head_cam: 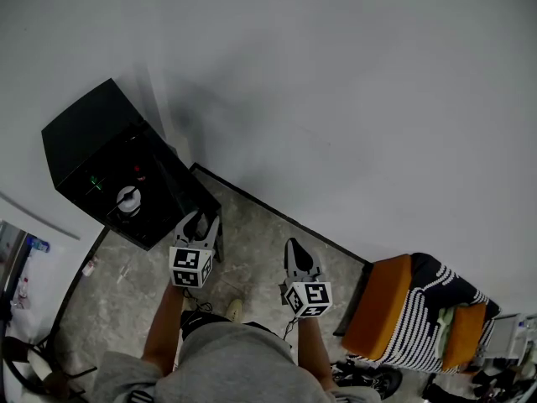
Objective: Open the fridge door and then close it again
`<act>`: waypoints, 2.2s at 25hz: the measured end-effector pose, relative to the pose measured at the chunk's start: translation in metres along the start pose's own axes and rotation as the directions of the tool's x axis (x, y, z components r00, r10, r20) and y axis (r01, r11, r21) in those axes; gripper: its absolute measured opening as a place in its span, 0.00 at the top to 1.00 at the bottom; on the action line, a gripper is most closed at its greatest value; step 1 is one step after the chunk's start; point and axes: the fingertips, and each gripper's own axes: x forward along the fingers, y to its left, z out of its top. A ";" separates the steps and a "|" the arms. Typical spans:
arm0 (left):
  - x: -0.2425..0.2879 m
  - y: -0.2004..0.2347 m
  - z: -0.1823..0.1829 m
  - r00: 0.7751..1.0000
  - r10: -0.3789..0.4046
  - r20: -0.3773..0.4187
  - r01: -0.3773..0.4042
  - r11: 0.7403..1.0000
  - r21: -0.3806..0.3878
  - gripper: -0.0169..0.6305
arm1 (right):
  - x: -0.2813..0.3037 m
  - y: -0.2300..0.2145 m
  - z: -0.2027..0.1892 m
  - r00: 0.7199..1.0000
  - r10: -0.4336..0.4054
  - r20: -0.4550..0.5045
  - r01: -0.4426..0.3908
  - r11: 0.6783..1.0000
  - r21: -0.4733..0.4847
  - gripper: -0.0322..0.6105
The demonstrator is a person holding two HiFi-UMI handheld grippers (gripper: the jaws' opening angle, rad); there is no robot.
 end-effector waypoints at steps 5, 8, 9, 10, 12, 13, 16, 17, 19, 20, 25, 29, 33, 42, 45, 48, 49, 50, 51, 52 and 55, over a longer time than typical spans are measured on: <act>0.000 0.000 0.000 1.000 0.001 0.000 -0.001 1.000 0.001 0.73 | 0.000 -0.001 0.000 1.000 -0.002 0.001 0.002 1.000 0.003 0.91; 0.001 0.000 0.000 1.000 0.002 0.000 -0.002 1.000 0.002 0.73 | 0.001 -0.001 0.000 1.000 0.001 0.001 -0.001 1.000 0.005 0.91; 0.001 0.000 0.000 1.000 0.003 0.000 -0.003 1.000 0.002 0.73 | 0.001 -0.001 0.000 1.000 0.002 0.002 -0.002 1.000 0.006 0.91; 0.001 0.000 -0.001 1.000 0.005 0.000 -0.005 1.000 0.003 0.73 | 0.002 -0.001 0.000 1.000 0.004 0.003 -0.004 1.000 0.007 0.91; 0.000 -0.001 -0.001 1.000 0.006 -0.002 -0.006 1.000 0.010 0.73 | 0.002 0.001 0.000 1.000 0.011 0.003 -0.011 1.000 0.006 0.91; 0.000 -0.001 -0.001 1.000 0.005 -0.002 -0.005 1.000 0.015 0.73 | 0.003 0.002 -0.001 1.000 0.015 0.003 -0.015 1.000 0.005 0.91; -0.007 -0.004 0.001 1.000 0.002 0.007 -0.002 0.999 0.036 0.73 | 0.005 0.007 -0.001 1.000 0.027 0.001 -0.027 1.000 0.007 0.91; -0.011 -0.004 0.003 1.000 0.004 0.015 -0.005 0.999 0.043 0.73 | 0.006 0.009 -0.001 0.999 0.034 0.001 -0.034 0.999 0.008 0.91; -0.018 -0.004 0.005 1.000 0.014 0.026 -0.015 0.999 0.048 0.73 | 0.008 0.015 -0.002 0.999 0.050 0.001 -0.050 0.999 0.011 0.91; -0.022 -0.003 0.005 0.999 0.020 0.028 -0.021 0.999 0.046 0.73 | 0.009 0.017 -0.002 0.998 0.061 0.000 -0.061 0.998 0.015 0.91; -0.041 0.005 0.007 0.998 0.045 0.039 -0.046 0.999 0.022 0.73 | 0.016 0.034 -0.003 0.994 0.108 0.000 -0.108 0.994 0.011 0.91; -0.058 0.020 0.010 0.993 0.100 0.056 -0.101 0.995 0.017 0.77 | 0.025 0.051 -0.003 0.988 0.154 -0.005 -0.154 0.988 0.000 0.91; -0.079 0.033 0.012 0.985 0.156 0.071 -0.158 0.987 0.012 0.80 | 0.032 0.069 -0.004 0.978 0.207 -0.007 -0.207 0.978 -0.007 0.91; -0.127 0.058 0.007 0.959 0.273 0.079 -0.272 0.962 -0.020 0.92 | 0.045 0.119 -0.005 0.946 0.324 -0.020 -0.325 0.944 -0.050 0.91; -0.140 0.062 0.002 0.953 0.293 0.079 -0.292 0.956 -0.030 0.95 | 0.048 0.132 -0.006 0.934 0.358 -0.023 -0.358 0.932 -0.054 0.91; -0.150 0.064 -0.001 0.947 0.311 0.081 -0.309 0.950 -0.033 0.96 | 0.050 0.142 -0.007 0.924 0.382 -0.025 -0.383 0.922 -0.056 0.91; -0.154 0.064 -0.002 0.944 0.318 0.081 -0.316 0.948 -0.035 0.96 | 0.050 0.145 -0.007 0.921 0.389 -0.026 -0.390 0.919 -0.057 0.91; -0.157 0.065 -0.002 0.942 0.326 0.081 -0.324 0.945 -0.039 0.96 | 0.051 0.148 -0.006 0.918 0.396 -0.028 -0.397 0.916 -0.059 0.91; -0.160 0.066 -0.003 0.939 0.333 0.081 -0.331 0.943 -0.042 0.96 | 0.051 0.150 -0.006 0.915 0.403 -0.029 -0.404 0.913 -0.060 0.91; -0.163 0.068 -0.003 0.937 0.340 0.082 -0.337 0.940 -0.044 0.96 | 0.051 0.153 -0.006 0.912 0.408 -0.030 -0.409 0.910 -0.061 0.91; -0.169 0.069 -0.004 0.931 0.355 0.086 -0.352 0.935 -0.050 0.96 | 0.053 0.156 -0.006 0.907 0.420 -0.031 -0.421 0.905 -0.060 0.91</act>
